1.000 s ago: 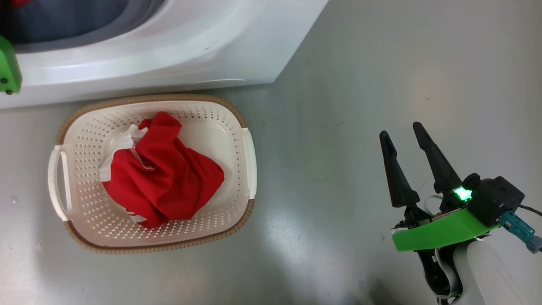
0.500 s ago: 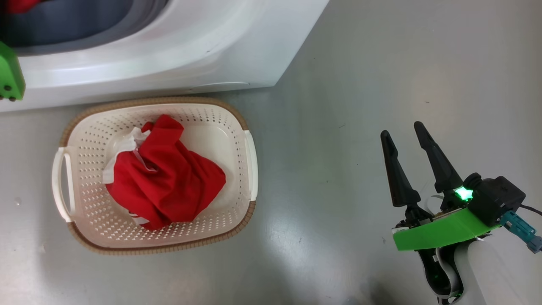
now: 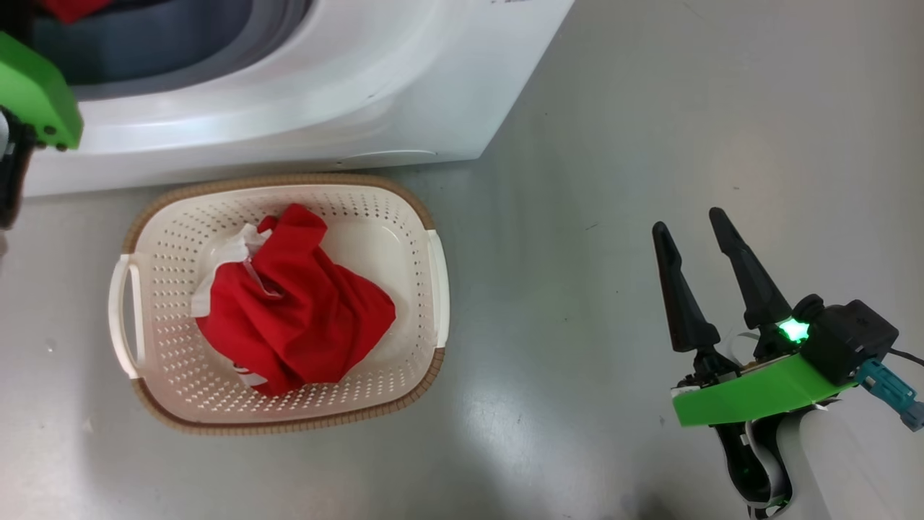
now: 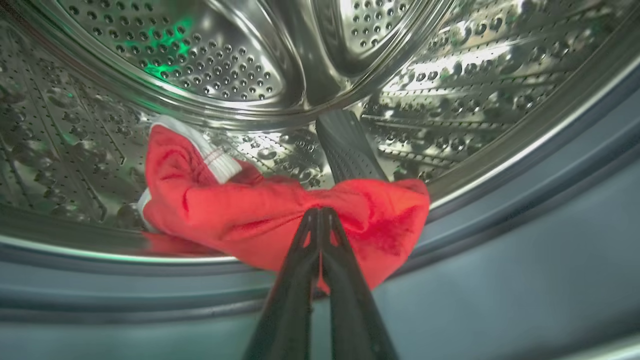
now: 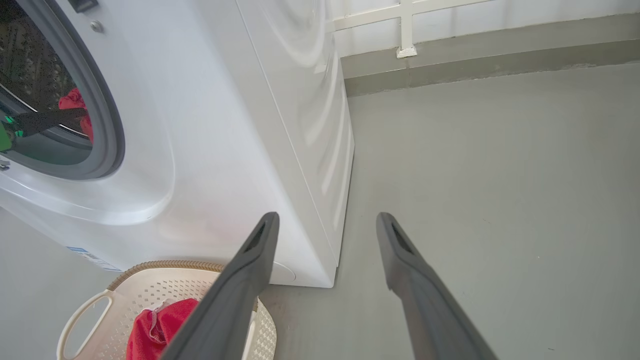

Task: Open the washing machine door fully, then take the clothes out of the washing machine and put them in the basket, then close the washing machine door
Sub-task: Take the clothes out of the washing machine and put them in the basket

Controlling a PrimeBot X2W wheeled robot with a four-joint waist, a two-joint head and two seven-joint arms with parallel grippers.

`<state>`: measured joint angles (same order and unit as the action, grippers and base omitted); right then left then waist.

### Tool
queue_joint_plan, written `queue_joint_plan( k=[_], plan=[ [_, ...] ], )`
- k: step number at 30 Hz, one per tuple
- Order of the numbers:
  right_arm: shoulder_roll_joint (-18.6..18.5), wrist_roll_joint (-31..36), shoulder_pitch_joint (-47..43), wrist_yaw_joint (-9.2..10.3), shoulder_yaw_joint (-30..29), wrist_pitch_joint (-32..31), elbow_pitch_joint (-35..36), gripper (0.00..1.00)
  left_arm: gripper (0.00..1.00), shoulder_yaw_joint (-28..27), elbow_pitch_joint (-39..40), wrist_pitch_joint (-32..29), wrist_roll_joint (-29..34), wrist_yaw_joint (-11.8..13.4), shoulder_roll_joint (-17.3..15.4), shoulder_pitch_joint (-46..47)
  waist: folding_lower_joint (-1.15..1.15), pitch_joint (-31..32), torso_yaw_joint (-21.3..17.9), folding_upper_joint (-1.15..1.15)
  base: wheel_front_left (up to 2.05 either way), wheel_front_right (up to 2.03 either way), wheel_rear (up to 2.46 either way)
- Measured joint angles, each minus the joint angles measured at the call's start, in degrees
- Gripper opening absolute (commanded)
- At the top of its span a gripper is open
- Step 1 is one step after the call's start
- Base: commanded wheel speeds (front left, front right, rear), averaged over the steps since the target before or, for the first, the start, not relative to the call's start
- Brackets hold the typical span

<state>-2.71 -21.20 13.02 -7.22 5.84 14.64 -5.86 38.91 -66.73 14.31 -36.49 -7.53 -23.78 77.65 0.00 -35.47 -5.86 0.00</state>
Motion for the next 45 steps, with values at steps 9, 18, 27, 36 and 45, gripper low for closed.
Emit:
queue_joint_plan(
  k=[9,18,27,36,45],
  plan=[
    [0.0,0.0,0.0,0.00,-1.0,0.0,-0.3,1.00,0.00,-10.3,10.9,0.0,-0.2,0.0,0.2,-6.8,0.00,1.8,1.2,0.00,0.00,0.00,0.00],
    [0.0,0.1,-0.2,0.00,-1.7,0.0,-0.9,1.00,0.00,-20.1,20.7,0.0,4.6,0.0,3.6,-15.7,0.00,4.4,2.8,0.00,0.00,0.00,0.00],
    [0.0,0.6,-1.7,0.00,-2.9,0.0,-1.0,1.00,0.00,-29.2,34.6,0.0,7.7,0.0,8.4,-25.8,0.00,6.4,4.9,0.00,0.00,0.00,0.00],
    [0.0,1.2,-2.5,0.00,-3.8,0.0,-1.0,1.00,0.00,-32.2,47.5,0.3,10.6,0.0,11.5,-35.9,0.00,7.4,6.8,0.00,0.00,0.00,0.00],
    [0.0,2.2,-3.6,0.00,-4.1,0.0,-0.9,1.00,0.00,-35.0,58.9,0.4,10.8,0.0,13.1,-42.4,0.00,7.9,7.8,0.00,0.00,0.00,0.00]
  ],
)
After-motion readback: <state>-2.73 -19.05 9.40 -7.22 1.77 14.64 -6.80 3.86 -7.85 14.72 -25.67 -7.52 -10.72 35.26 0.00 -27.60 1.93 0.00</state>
